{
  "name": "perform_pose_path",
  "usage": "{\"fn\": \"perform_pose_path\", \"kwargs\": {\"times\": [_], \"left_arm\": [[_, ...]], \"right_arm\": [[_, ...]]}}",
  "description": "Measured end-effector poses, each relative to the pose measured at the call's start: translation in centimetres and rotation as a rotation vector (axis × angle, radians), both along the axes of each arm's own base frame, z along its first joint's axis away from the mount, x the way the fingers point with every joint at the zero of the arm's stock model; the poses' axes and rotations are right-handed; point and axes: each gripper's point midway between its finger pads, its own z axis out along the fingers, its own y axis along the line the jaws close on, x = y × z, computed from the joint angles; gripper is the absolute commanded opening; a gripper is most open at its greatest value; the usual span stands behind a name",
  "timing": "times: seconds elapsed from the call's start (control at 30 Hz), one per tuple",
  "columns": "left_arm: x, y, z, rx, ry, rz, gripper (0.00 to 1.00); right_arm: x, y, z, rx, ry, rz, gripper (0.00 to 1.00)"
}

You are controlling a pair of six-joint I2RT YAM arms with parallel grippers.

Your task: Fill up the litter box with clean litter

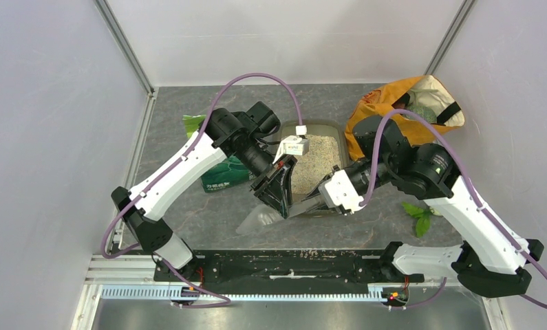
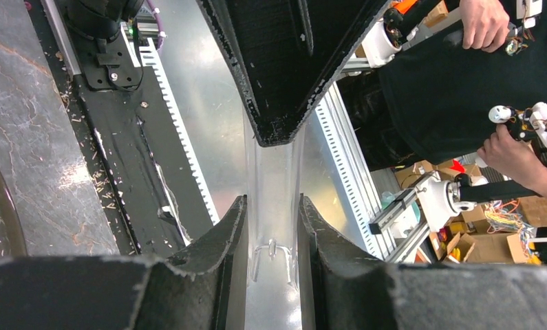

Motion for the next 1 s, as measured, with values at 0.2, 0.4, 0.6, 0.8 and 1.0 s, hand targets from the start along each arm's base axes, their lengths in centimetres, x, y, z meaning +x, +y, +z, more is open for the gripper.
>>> {"fn": "perform_pose_path", "kwargs": {"times": [0.2, 0.4, 0.6, 0.8, 1.0], "left_arm": [[0.2, 0.0, -0.2, 0.004, -0.016, 0.005, 0.45], [1.7, 0.6, -0.1, -0.001, -0.074, 0.065, 0.57], [4.3, 3.2, 0.8, -0.058, -0.23, 0.24, 0.63], [9.2, 7.3, 2.7, -0.183, -0.445, 0.616, 0.69], [14.3, 11.1, 5.6, -0.283, -0.552, 0.962, 0.7]], "right_arm": [[0.2, 0.0, -0.1, -0.014, 0.026, -0.032, 0.0], [0.9, 0.0, -0.2, -0.042, 0.095, -0.127, 0.0], [2.0, 0.1, -0.1, -0.056, 0.211, -0.282, 0.0], [3.5, 0.1, 0.6, -0.015, 0.33, -0.463, 0.0], [7.7, 0.1, 4.1, 0.158, 0.502, -0.724, 0.0]]}}
